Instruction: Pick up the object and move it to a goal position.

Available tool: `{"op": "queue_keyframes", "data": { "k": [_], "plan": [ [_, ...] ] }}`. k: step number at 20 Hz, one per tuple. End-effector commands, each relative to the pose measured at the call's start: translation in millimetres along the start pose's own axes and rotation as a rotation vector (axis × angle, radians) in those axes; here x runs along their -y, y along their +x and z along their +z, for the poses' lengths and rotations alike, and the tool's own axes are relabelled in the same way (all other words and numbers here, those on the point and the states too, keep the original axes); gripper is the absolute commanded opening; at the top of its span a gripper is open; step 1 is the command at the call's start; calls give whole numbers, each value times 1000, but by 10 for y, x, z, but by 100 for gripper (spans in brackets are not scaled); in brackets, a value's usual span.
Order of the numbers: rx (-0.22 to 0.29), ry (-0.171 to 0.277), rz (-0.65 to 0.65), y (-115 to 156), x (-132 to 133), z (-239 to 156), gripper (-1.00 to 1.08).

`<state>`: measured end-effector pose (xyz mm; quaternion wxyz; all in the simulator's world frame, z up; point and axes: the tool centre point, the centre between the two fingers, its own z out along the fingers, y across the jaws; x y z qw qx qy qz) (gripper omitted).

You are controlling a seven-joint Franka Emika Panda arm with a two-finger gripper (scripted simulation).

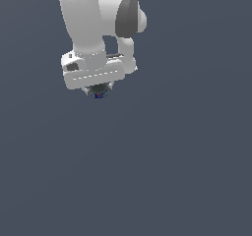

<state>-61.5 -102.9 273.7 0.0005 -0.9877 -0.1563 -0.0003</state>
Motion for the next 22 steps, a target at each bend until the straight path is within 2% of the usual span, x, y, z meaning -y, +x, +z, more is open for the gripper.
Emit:
{"op": "queue_keyframes", "data": {
  "k": [1, 12, 22],
  "plan": [
    [0, 0, 0, -16, -61, -266, -100],
    [0, 0, 0, -44, -320, -1291, -100],
    [1, -1, 0, -36, -446, -1746, -100]
  ]
}}
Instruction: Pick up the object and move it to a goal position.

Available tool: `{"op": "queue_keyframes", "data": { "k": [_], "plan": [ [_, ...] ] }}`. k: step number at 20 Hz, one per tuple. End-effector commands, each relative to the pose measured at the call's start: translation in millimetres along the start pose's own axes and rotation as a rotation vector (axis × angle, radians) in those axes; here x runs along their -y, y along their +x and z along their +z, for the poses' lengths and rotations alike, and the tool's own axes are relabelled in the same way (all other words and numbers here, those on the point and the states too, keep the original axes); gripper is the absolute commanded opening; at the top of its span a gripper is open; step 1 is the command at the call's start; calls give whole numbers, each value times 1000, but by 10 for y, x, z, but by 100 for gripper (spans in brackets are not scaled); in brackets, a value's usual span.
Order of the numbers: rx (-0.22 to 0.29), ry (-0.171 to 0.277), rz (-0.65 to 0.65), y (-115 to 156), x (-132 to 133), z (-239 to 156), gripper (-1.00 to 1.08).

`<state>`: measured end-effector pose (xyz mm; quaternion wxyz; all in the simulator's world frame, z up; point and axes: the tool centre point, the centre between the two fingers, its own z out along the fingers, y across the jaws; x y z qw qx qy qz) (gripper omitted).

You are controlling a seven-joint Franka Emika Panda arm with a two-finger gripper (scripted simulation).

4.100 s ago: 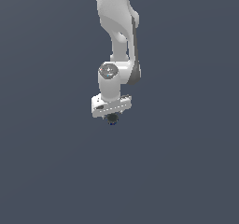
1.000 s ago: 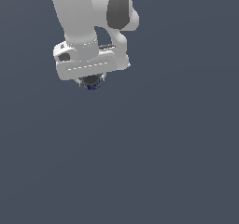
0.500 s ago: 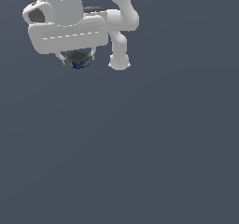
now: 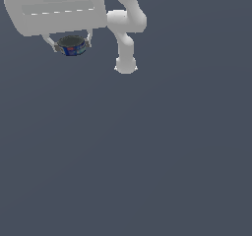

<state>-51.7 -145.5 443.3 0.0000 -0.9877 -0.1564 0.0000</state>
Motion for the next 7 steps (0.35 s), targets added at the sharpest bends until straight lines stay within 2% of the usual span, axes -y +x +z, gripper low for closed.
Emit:
{"op": "queue_keyframes", "data": {
  "k": [1, 7],
  "plan": [
    [0, 0, 0, 3, -19, -71, -100],
    [0, 0, 0, 11, -36, -115, -100]
  ]
}}
